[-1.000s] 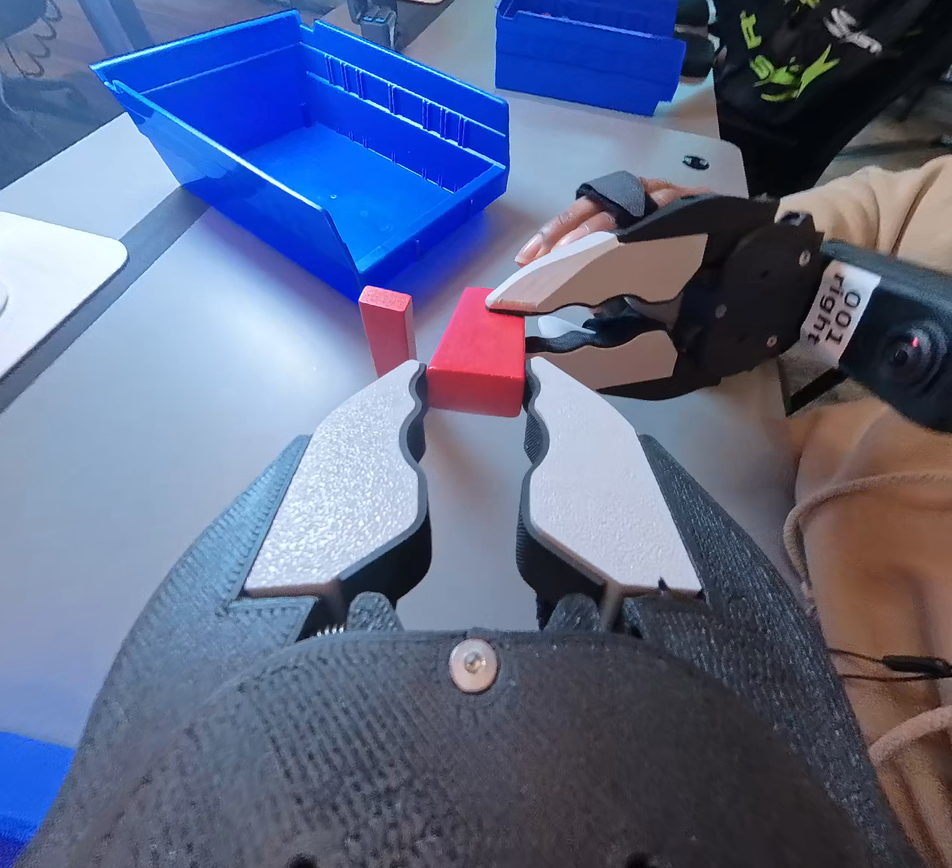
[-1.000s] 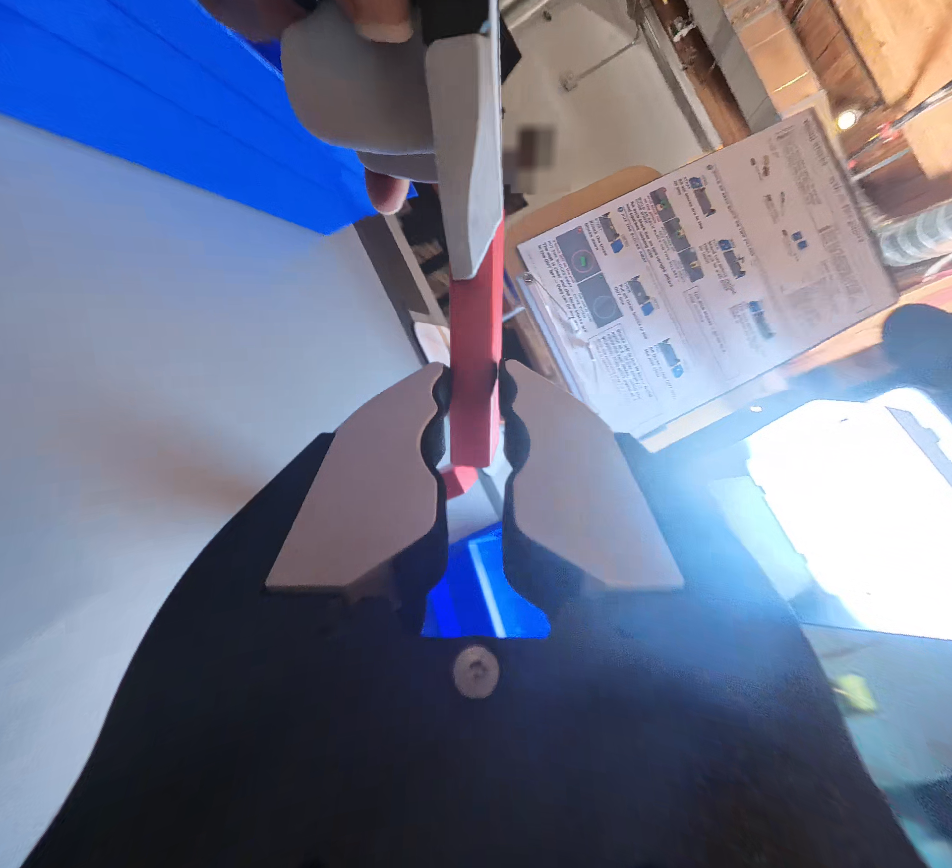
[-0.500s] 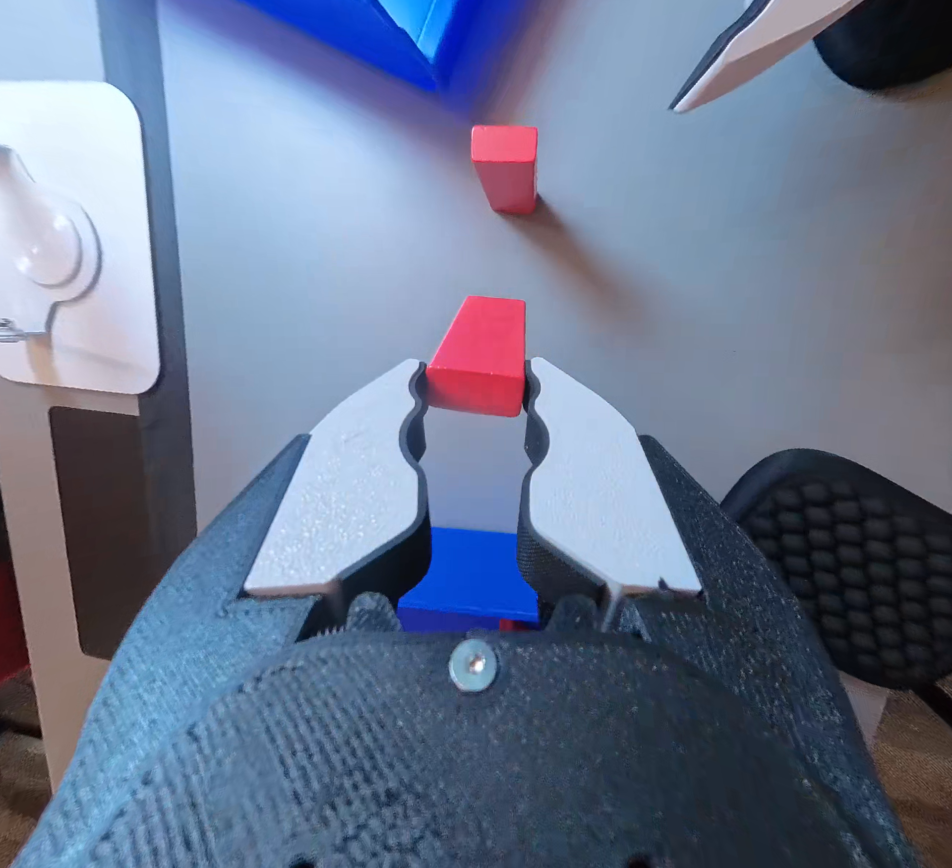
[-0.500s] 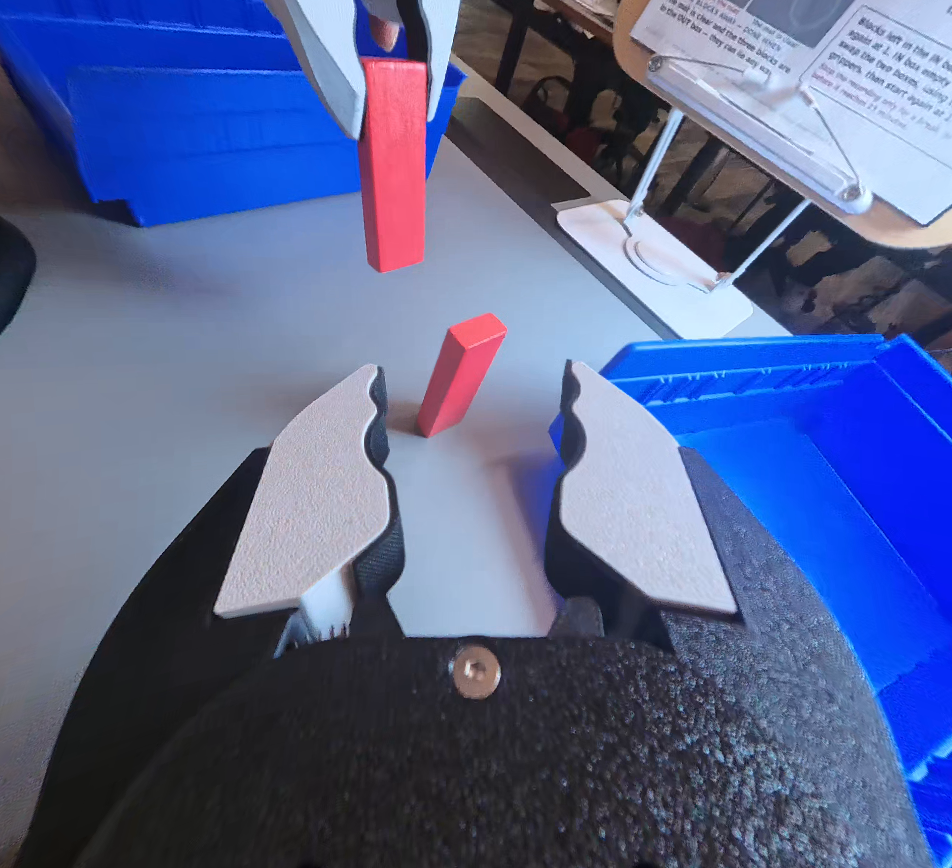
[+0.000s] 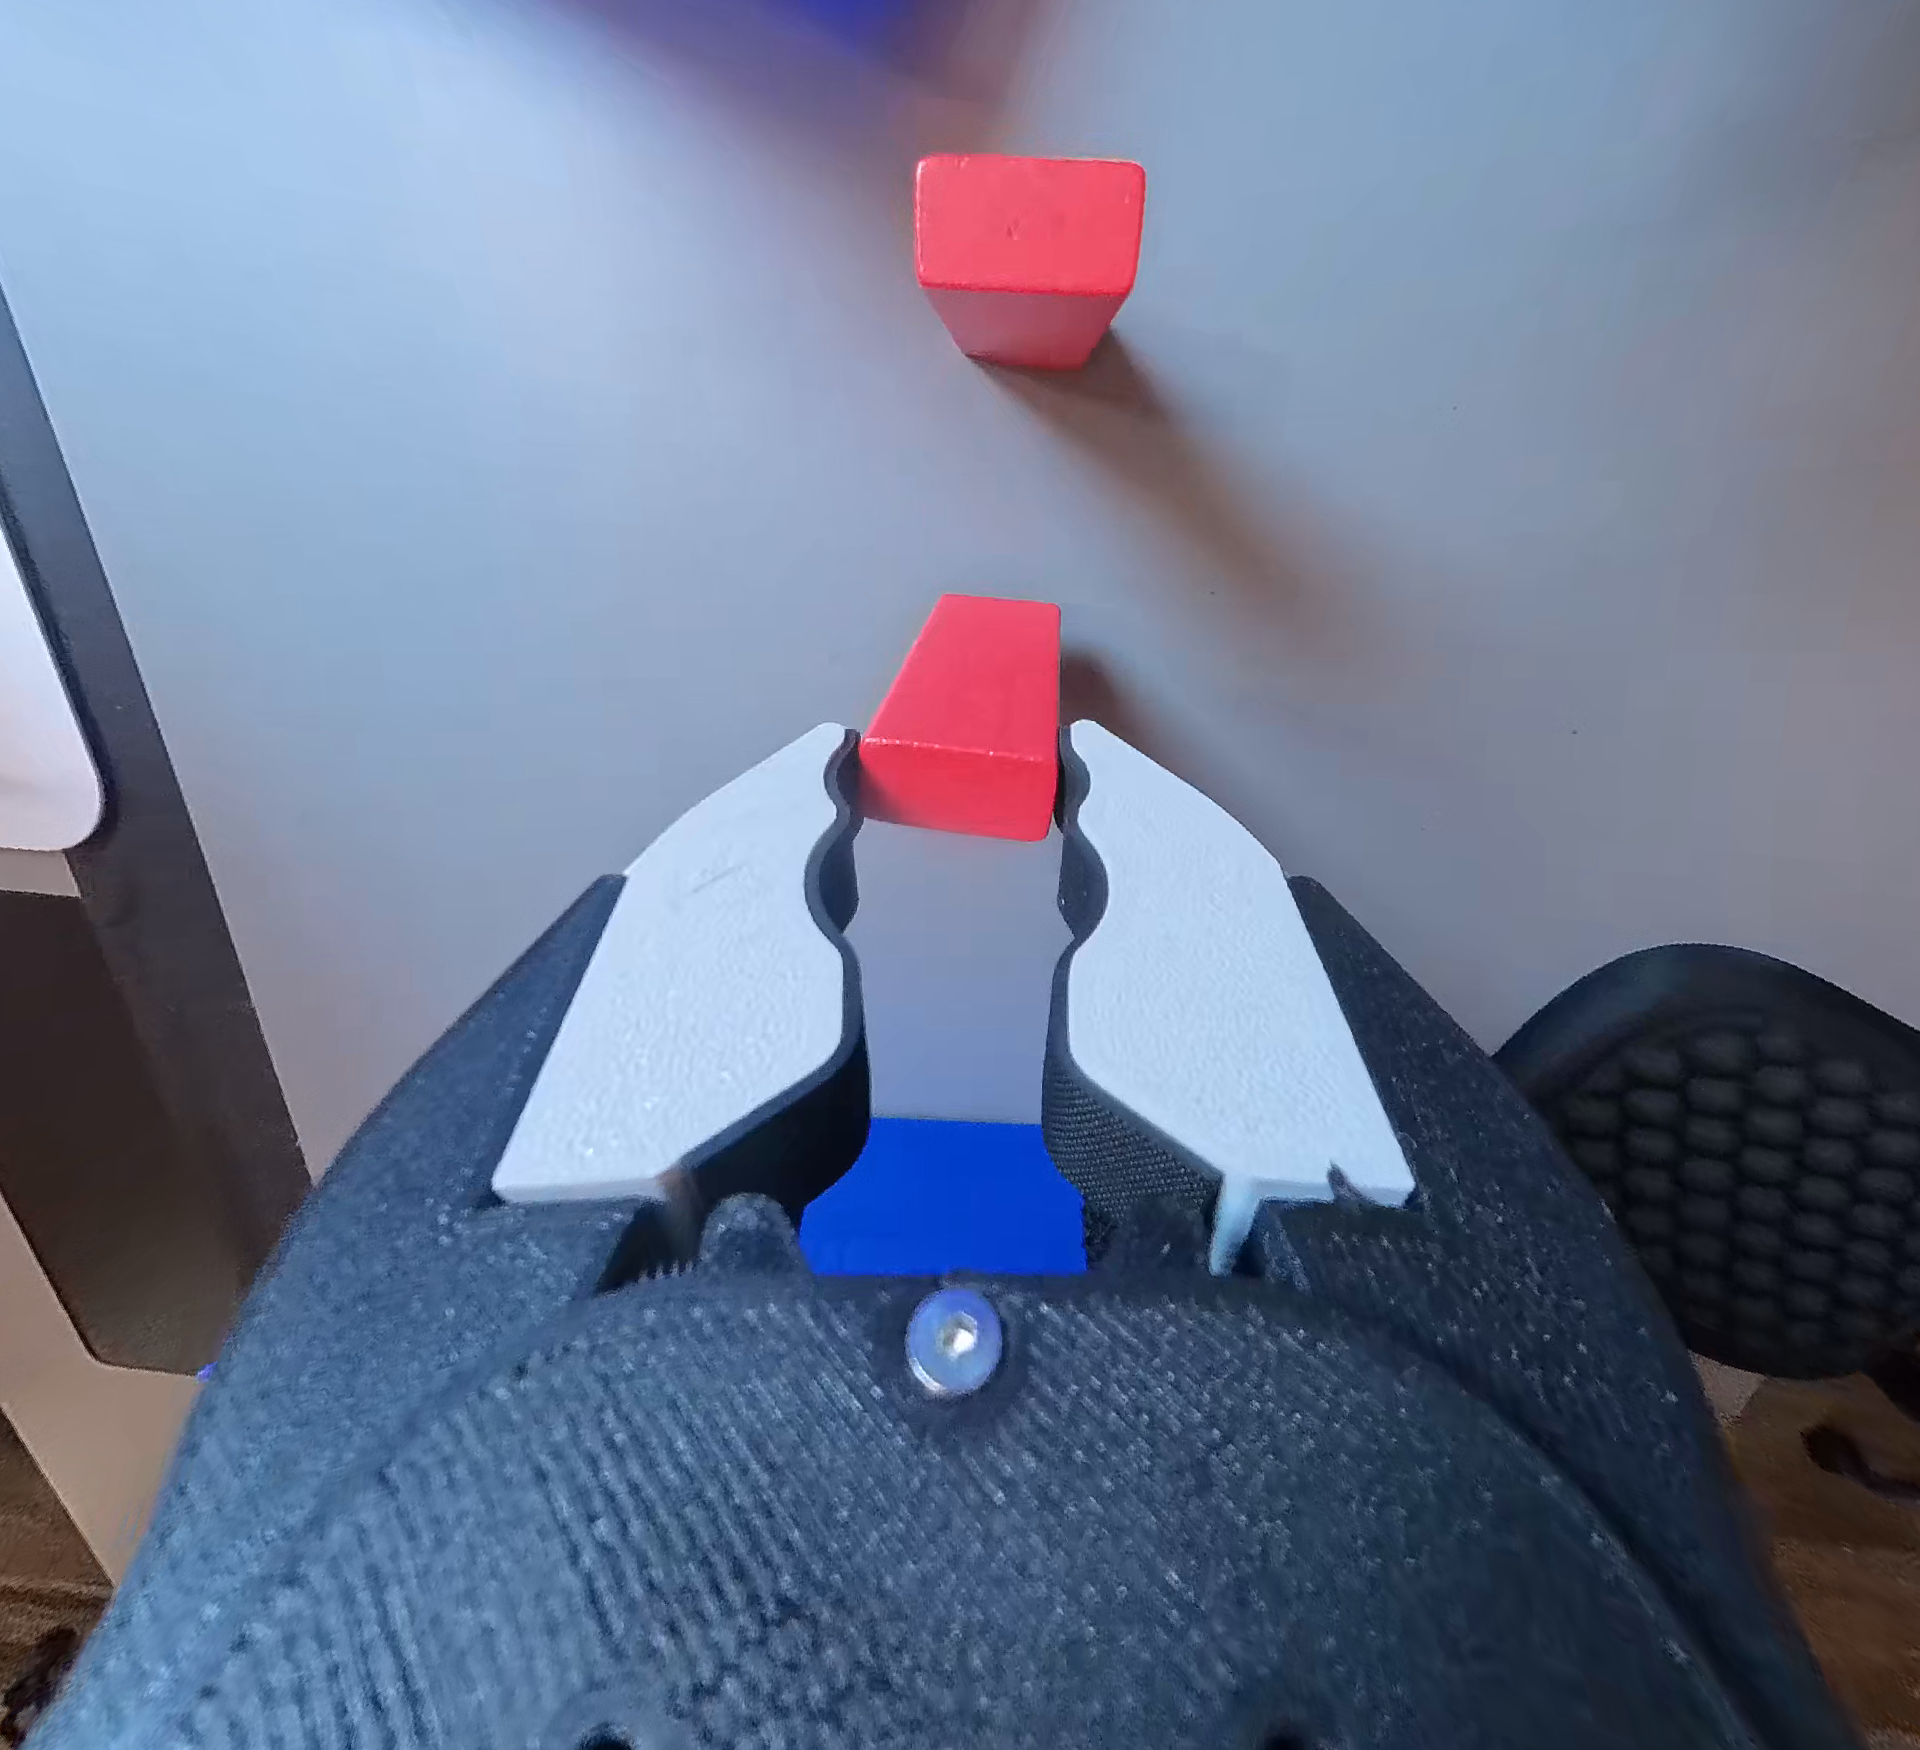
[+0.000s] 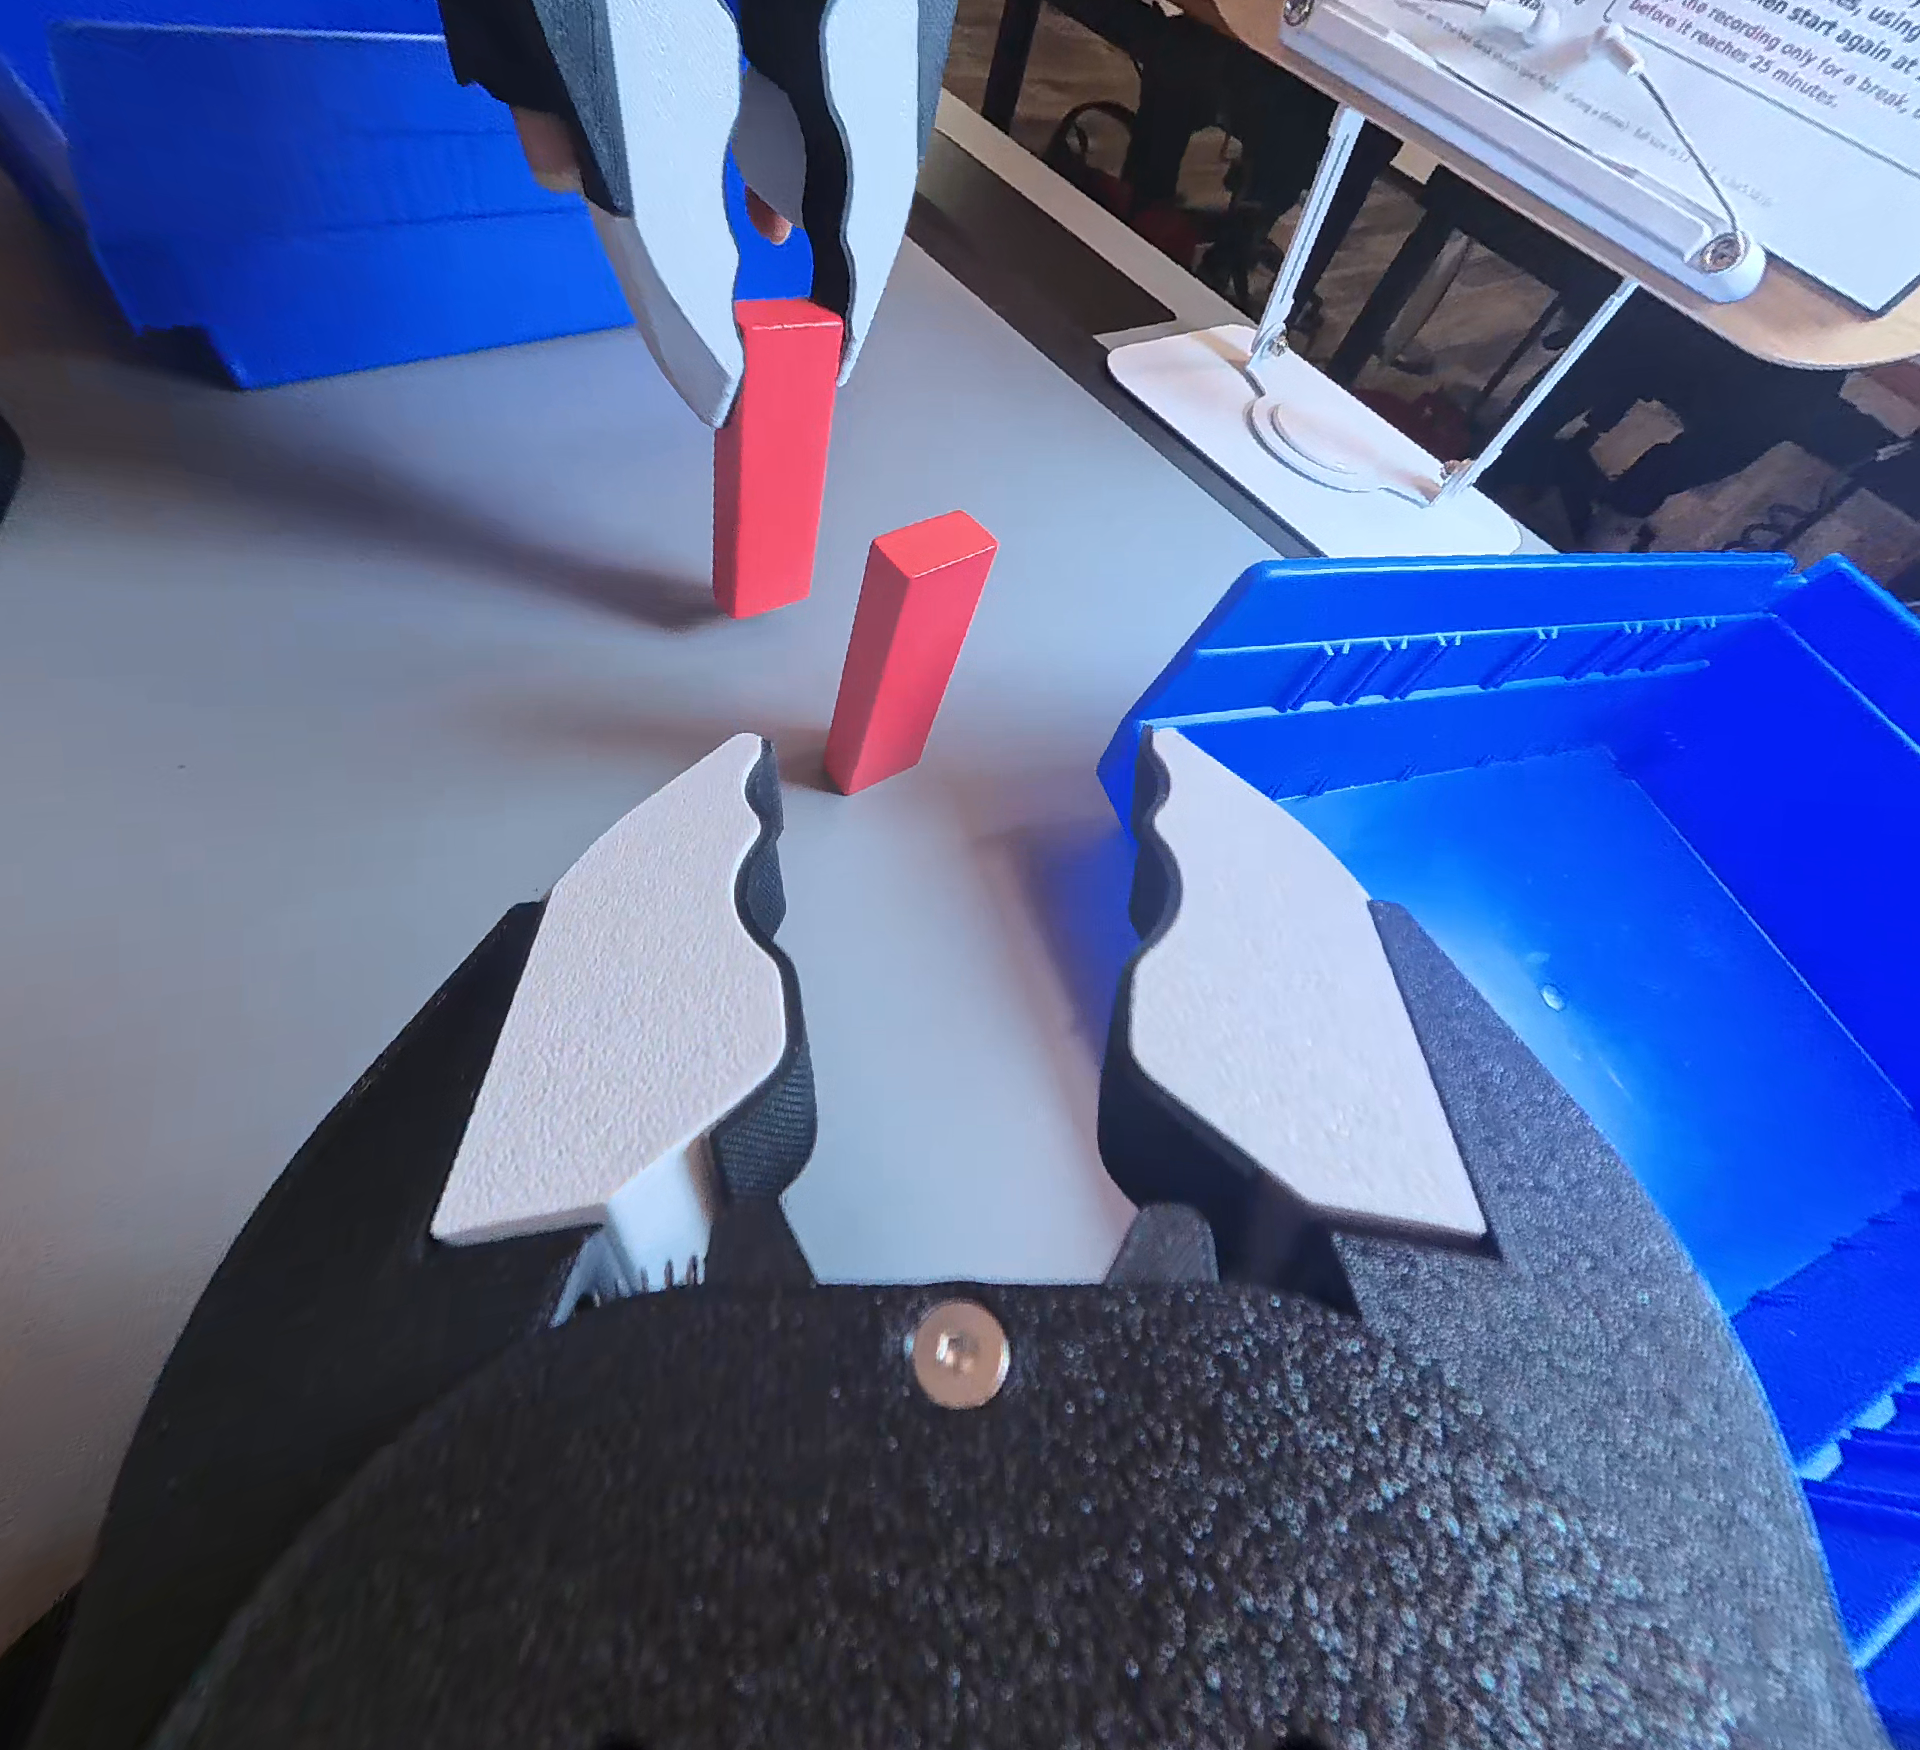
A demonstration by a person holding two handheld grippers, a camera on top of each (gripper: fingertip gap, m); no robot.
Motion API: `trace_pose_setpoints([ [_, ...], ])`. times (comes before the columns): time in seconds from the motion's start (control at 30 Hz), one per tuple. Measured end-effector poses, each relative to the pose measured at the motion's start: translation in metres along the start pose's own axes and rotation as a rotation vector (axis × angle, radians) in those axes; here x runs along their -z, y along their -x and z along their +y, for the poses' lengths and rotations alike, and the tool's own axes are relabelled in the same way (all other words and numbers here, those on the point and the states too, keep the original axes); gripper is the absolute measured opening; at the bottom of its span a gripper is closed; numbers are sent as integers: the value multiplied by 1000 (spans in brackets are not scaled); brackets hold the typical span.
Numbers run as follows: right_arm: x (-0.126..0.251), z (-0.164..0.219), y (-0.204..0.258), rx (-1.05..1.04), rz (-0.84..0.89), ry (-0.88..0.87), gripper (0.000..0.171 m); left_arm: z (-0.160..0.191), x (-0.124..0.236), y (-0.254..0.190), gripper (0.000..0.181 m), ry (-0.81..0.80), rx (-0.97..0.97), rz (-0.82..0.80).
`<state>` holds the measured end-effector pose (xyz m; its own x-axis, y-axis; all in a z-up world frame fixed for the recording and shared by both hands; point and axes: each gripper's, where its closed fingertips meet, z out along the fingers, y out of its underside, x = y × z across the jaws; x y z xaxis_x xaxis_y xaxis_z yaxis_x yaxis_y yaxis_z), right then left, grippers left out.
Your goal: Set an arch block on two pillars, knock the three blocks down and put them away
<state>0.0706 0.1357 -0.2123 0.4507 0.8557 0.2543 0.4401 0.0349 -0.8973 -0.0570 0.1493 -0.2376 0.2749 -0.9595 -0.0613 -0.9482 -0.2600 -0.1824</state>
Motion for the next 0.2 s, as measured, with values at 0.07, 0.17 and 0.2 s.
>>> trace_pose_setpoints([
  [0.07,0,0,0,2,5,0,65,0,-1,1,36,15,19,7],
  [0.17,1,-1,-1,6,11,-3,65,0,-4,3,36,31,43,15],
  [0.2,1,-1,-1,7,12,-5,65,0,-5,3,36,36,47,18],
])
